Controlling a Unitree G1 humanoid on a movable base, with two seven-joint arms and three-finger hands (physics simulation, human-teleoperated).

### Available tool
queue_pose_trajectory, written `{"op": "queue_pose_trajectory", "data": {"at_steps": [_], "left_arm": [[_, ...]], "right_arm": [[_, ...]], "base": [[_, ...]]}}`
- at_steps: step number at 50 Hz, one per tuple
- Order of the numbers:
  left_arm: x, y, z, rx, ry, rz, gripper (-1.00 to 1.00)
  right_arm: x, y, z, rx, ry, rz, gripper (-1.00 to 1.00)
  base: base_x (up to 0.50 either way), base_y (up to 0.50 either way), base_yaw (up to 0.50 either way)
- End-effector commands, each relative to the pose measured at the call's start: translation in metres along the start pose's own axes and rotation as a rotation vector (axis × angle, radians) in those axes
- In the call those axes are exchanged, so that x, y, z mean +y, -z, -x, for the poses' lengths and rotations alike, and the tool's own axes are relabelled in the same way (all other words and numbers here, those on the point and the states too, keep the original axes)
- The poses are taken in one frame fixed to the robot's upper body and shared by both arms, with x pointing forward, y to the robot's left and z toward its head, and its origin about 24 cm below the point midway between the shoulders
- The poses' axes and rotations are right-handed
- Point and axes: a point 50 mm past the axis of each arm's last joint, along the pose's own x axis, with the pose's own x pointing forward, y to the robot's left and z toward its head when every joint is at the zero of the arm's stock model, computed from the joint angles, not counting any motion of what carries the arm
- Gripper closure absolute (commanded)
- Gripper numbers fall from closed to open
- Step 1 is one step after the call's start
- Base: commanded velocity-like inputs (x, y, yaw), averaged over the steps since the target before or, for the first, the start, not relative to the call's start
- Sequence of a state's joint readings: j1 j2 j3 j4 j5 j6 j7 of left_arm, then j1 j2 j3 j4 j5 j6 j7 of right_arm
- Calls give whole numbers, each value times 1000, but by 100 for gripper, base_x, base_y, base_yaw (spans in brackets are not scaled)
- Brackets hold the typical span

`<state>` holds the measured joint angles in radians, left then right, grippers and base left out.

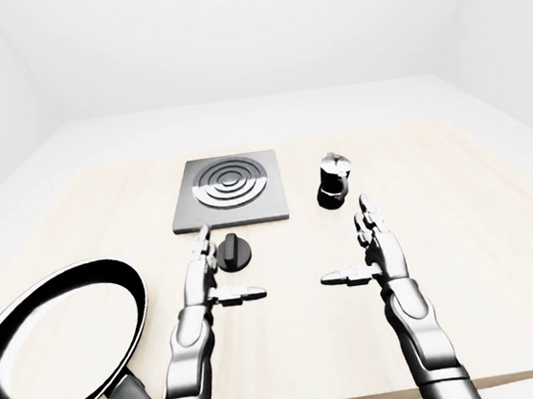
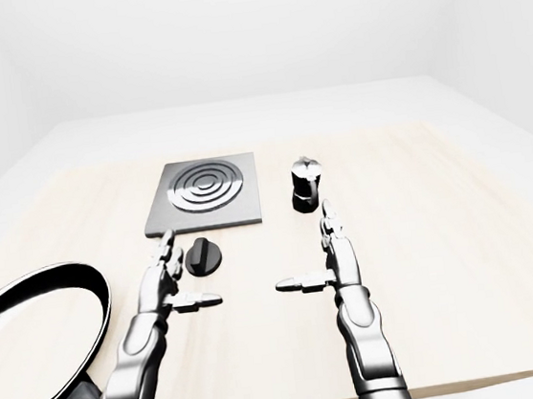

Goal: Turn on the stove.

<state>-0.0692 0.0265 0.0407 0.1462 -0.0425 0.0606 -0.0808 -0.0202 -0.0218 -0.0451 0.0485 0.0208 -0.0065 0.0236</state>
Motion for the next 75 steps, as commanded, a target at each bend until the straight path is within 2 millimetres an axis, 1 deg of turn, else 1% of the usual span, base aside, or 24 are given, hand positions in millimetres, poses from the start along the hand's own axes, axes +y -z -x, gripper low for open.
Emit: {"op": "queue_pose_trajectory", "data": {"at_steps": [1, 14, 20, 22, 32, 50, 60, 63, 75], "left_arm": [[1, 7, -4, 48, 14, 30, -100], [1, 10, -6, 64, 15, 36, -100], [-1, 7, -5, 53, 18, 28, -100], [-1, 13, -6, 81, 23, 20, -100], [-2, 10, -5, 67, 21, 20, -100], [-2, 13, -5, 79, 29, 13, -100], [-5, 14, -3, 79, 53, 2, -100], [-6, 17, -3, 94, 67, -6, -100], [-9, 17, -1, 90, 95, -26, -100]], "right_arm": [[0, 1, 0, 1, 2, -1, -100], [0, 1, 0, 2, 2, -1, -100], [0, 0, 0, 2, 1, -1, -100], [0, 0, -1, 6, 2, -1, -100], [-1, 1, -2, 8, 5, -2, -100], [-1, 2, -1, 7, 4, -2, -100], [-1, 1, -1, 7, 3, -1, -100], [-1, 2, 0, 7, 2, -1, -100], [-1, 2, -1, 8, 2, -1, -100]], "base": [[0, 0, 0], [0, 0, 0], [0, 0, 0], [0, 0, 0], [0, 0, 0], [0, 0, 0], [0, 0, 0], [0, 0, 0], [0, 0, 0]]}}
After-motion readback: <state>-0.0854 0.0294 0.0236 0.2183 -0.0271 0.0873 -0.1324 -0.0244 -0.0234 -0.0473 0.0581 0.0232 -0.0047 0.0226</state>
